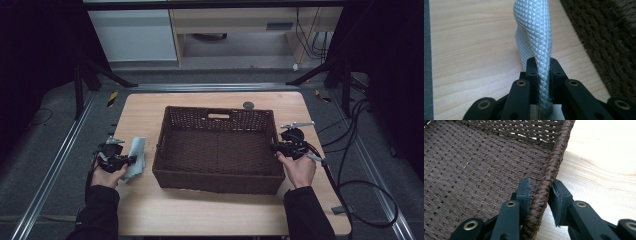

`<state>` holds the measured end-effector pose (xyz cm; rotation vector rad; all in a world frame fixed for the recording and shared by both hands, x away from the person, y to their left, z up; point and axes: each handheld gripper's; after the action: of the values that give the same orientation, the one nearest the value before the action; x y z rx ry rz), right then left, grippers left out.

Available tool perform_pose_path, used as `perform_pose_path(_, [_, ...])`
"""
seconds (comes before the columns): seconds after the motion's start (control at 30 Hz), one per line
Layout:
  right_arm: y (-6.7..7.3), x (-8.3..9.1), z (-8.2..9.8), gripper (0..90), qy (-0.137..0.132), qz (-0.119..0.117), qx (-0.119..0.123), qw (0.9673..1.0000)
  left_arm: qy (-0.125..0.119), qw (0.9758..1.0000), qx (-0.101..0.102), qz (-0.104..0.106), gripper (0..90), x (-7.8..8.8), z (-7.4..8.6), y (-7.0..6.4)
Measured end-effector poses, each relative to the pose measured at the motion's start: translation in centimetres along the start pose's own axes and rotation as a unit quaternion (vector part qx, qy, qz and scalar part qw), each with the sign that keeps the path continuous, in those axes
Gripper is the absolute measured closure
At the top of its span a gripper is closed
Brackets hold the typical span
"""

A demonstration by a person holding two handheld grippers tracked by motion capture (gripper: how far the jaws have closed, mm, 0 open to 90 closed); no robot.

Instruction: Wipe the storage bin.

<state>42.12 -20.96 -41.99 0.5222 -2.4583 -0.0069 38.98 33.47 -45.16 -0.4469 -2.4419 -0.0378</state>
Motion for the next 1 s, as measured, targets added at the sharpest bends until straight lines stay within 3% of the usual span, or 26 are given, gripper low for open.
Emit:
perform_pose_path(0.3, [-0.1, -0.2, 0.0, 71.5, -0.003, -0.006, 0.009, 0.9999, -0.018, 0.9997, -0.014, 0.011, 80.9, -0.9, -2.5, -0.5])
perform_pose_path(0.53, [0.0, -0.3, -0.1, 71.5, -0.003, -0.013, 0.011, 0.9998, -0.021, 0.9994, -0.023, 0.015, 80.9, -3.4, -4.8, -0.5])
perform_pose_path(0.8, [0.1, -0.5, -0.2, 71.5, -0.003, -0.02, 0.013, 0.9997, 0.013, 0.9988, -0.032, 0.035, 81.2, -7.8, -5.8, -0.9])
perform_pose_path(1.0, [0.1, -0.5, -0.2, 71.3, -0.004, -0.02, 0.014, 0.9997, 0.041, 0.9973, -0.011, 0.061, 81.4, -10.0, -4.8, -0.7])
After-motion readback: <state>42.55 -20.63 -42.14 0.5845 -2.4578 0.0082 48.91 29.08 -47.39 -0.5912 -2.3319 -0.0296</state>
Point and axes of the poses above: each handheld gripper's, and its own axes: x roughly backward along the jaws, z roughly out of its underside, y roughly to its left, and after that the axes turned 14 degrees about -y, right-handed
